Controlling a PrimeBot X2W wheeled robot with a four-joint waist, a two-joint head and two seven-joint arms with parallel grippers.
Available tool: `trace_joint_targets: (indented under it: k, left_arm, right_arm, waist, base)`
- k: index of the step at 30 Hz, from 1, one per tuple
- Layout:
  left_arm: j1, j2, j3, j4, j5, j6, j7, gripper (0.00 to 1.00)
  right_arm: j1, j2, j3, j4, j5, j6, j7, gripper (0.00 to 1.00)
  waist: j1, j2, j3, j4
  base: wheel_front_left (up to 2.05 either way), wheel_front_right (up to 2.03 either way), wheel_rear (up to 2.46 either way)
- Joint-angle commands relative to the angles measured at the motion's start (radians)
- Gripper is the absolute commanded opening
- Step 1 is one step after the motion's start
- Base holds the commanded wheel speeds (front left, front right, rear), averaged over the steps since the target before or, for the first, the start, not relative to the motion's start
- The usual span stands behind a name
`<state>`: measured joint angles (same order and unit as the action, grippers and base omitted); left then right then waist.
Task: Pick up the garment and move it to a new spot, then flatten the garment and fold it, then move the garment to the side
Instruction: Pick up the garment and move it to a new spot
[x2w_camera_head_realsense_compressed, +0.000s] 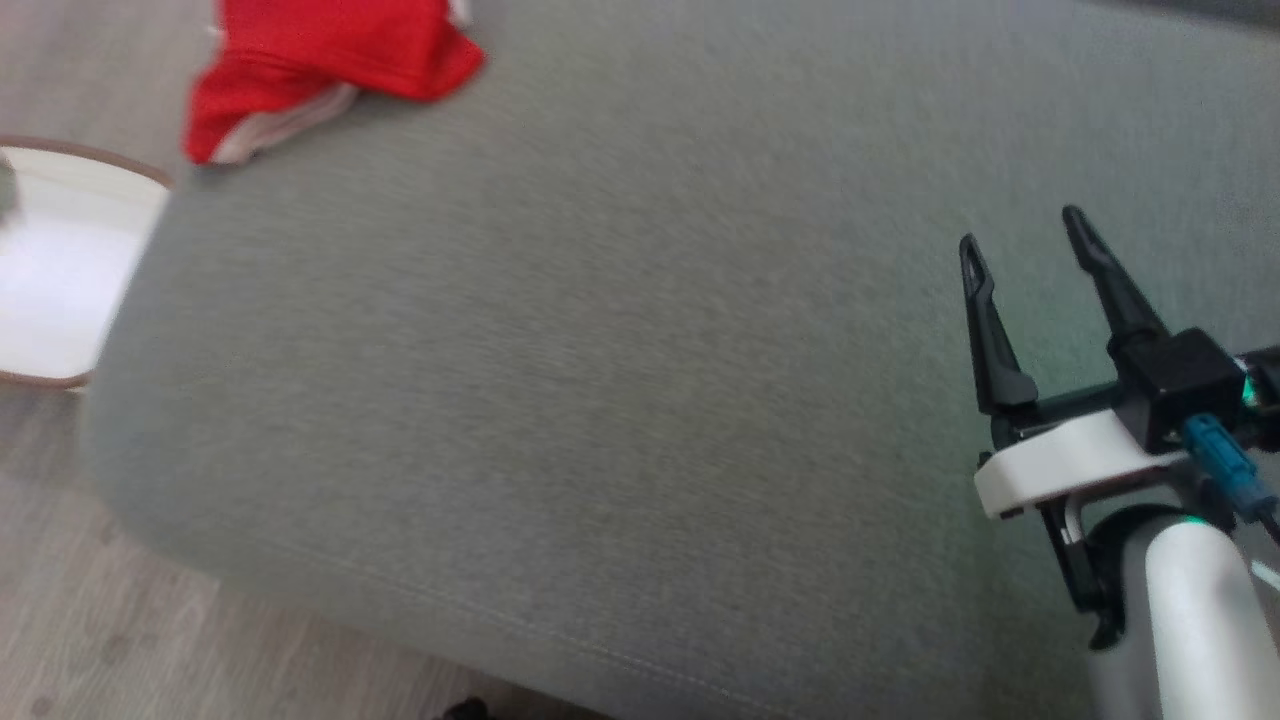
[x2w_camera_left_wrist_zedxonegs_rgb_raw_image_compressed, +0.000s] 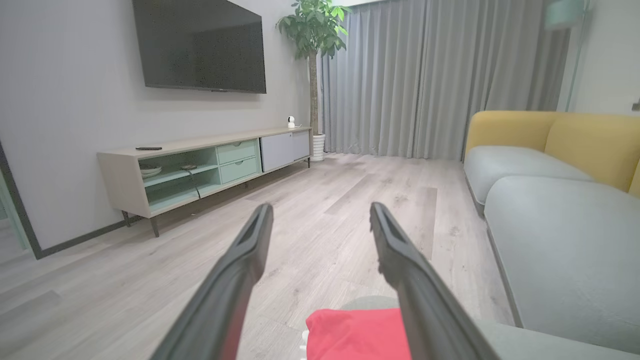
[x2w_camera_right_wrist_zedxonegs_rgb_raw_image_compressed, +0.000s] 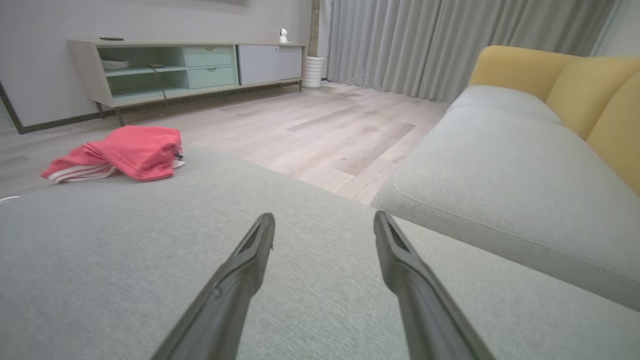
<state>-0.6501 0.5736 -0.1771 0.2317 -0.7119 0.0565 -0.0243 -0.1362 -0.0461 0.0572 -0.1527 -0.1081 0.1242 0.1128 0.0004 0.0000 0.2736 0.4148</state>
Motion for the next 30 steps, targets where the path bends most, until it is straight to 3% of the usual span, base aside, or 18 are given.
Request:
trace_joint_targets:
  k: [1,4,10,14,28,29,30]
  left_arm:
    - [-0.103,0.068,0.028,0.051,0.012,-0.003,0.029,1.0]
    - [-0.245,0.064,-0.007,0.231,0.03,-0.007,0.091,1.0]
    - [-0.359,0.022,-0.063,0.444,0.037,-0.049,0.148,1.0]
    - [-0.413,-0.002,-0.092,0.536,0.053,-0.075,0.134,1.0]
    - [-0.477,-0.007,-0.139,0.821,0.084,-0.078,0.163,1.0]
    - [-0.482,-0.007,-0.139,0.835,0.082,-0.081,0.166,0.9]
    - [-0.487,-0.008,-0.14,0.845,0.08,-0.085,0.163,0.46]
  right_arm:
    - [-0.038,-0.004,0.027,-0.066,-0.019,0.007,0.02,1.0]
    - [-0.044,-0.005,0.025,-0.136,-0.055,0.007,0.059,1.0]
    - [-0.034,-0.029,0.007,-0.231,-0.078,0.007,0.1,1.0]
    - [-0.033,-0.039,0.002,-0.273,-0.074,0.007,0.112,1.0]
    - [-0.034,-0.033,-0.001,-0.304,-0.068,0.007,0.106,1.0]
    - [-0.035,-0.032,-0.002,-0.304,-0.068,0.007,0.104,1.0]
    - [-0.036,-0.032,-0.003,-0.303,-0.067,0.007,0.103,1.0]
  waist:
    - [-0.0004,0.0,0.127,-0.104]
    - [-0.0004,0.0,0.207,-0.16]
    - [-0.0004,0.0,0.307,-0.207]
    - [-0.0004,0.0,0.358,-0.224]
    - [-0.0004,0.0,0.412,-0.27]
    - [-0.0004,0.0,0.412,-0.272]
    - [-0.0004,0.0,0.411,-0.273]
  base:
    - [0.0,0.0,0.0]
    - [0.0,0.0,0.0]
    - [0.0,0.0,0.0]
    - [0.0,0.0,0.0]
    - [0.0,0.0,0.0]
    - [0.0,0.0,0.0]
    - [0.0,0.0,0.0]
